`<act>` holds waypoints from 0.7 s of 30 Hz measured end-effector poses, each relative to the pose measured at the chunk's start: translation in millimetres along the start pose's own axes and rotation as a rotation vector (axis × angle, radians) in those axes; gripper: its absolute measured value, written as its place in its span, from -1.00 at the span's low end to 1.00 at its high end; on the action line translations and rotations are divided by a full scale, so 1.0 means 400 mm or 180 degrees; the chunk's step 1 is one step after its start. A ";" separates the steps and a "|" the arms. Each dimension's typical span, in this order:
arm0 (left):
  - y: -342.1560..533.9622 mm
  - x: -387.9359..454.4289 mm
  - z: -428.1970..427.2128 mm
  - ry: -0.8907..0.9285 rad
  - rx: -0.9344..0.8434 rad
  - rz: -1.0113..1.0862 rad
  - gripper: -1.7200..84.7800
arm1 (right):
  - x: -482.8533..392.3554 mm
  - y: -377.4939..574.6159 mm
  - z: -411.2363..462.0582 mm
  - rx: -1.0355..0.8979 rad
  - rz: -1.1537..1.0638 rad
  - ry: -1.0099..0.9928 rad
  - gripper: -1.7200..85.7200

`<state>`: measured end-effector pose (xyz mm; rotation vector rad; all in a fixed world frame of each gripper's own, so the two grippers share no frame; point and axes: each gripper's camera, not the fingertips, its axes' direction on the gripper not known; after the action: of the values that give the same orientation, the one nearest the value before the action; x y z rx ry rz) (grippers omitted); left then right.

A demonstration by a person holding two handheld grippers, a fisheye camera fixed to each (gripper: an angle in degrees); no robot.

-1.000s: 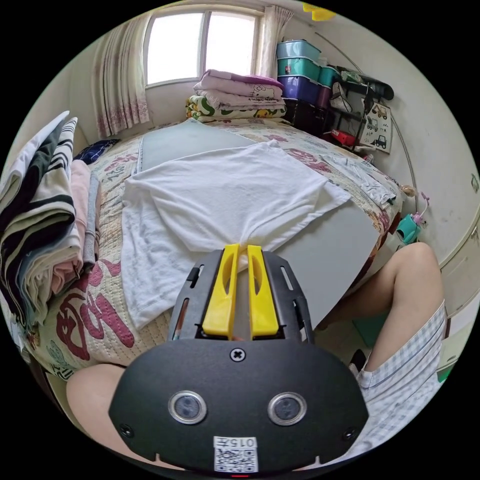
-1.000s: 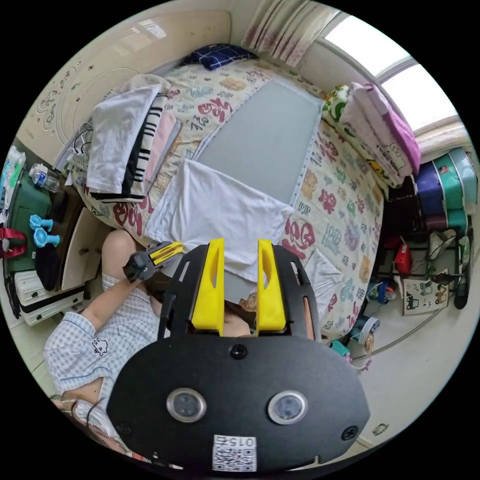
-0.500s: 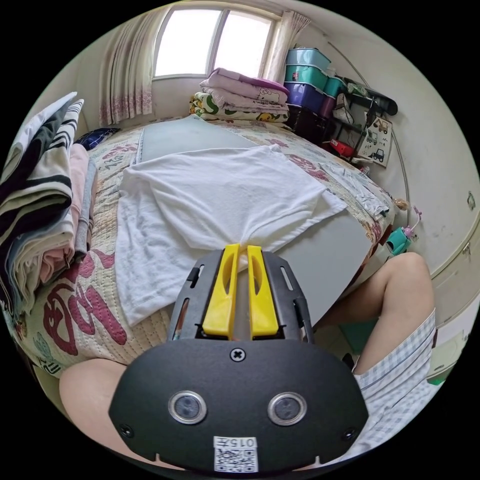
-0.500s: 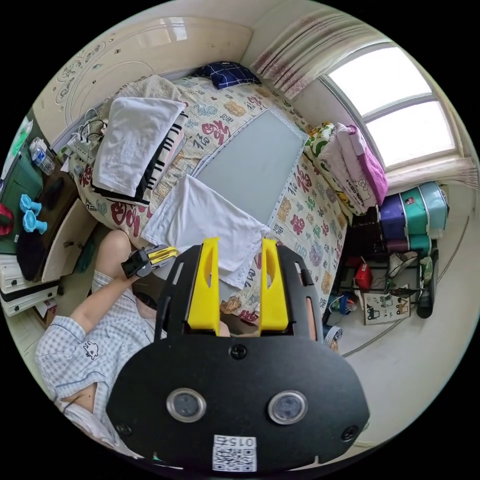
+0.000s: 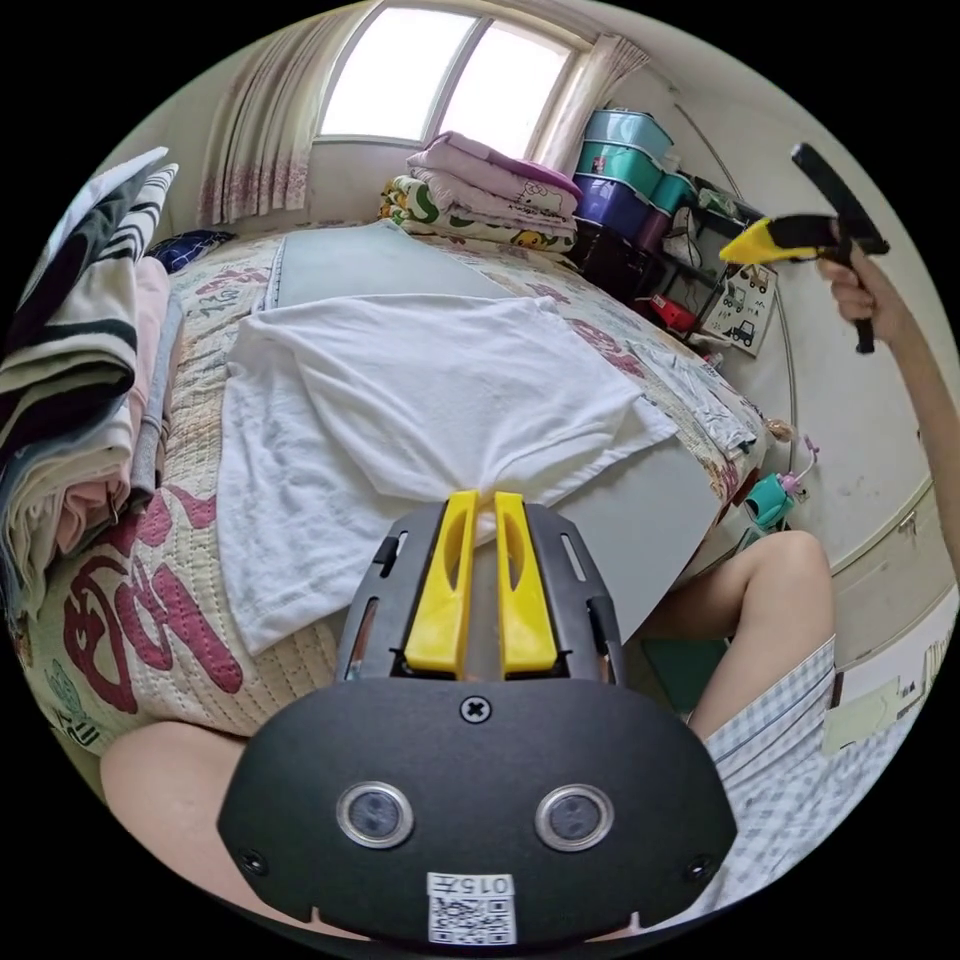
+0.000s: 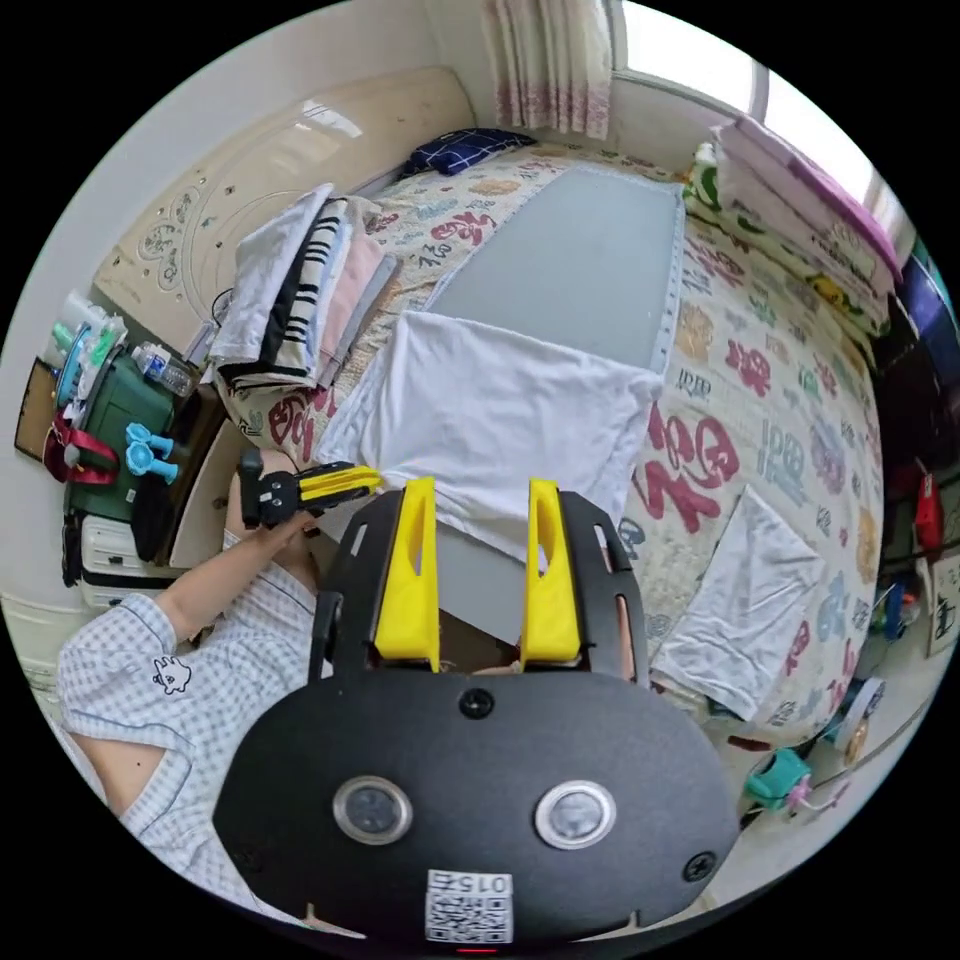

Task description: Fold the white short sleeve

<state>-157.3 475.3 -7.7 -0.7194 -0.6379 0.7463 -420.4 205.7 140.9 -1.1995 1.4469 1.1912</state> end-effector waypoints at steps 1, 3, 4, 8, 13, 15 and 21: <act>-0.016 0.011 -0.014 0.0000 -0.0017 0.0066 -0.92 | 0.080 0.048 0.013 0.0054 0.0224 -0.0082 -0.67; -0.046 0.035 -0.041 -0.0010 -0.0041 0.0200 -0.91 | 0.198 0.124 0.024 0.0155 0.0639 -0.0208 -0.69; -0.071 0.053 -0.067 0.0009 -0.0026 0.0296 -0.90 | 0.271 0.177 0.024 0.0239 0.0902 -0.0308 -0.71; -0.215 0.130 -0.159 0.0120 0.0218 0.0653 -0.84 | 0.437 0.303 -0.019 0.0463 0.1436 -0.0576 -0.74; -0.510 0.223 -0.157 0.0139 0.0213 0.0702 -0.78 | 0.495 0.327 -0.114 0.0480 0.1323 -0.0821 -0.72; -0.625 0.269 -0.119 0.0154 0.0075 0.0708 -0.78 | 0.504 0.342 -0.158 0.0521 0.1258 -0.0830 -0.72; -0.934 0.420 0.050 0.0158 -0.0352 0.0499 -0.77 | 0.513 0.357 -0.340 0.0260 0.0770 -0.0700 -0.76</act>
<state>63.9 416.4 332.8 -0.8947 -0.5856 0.8394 -597.6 53.0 -21.2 -0.8261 1.4862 1.3670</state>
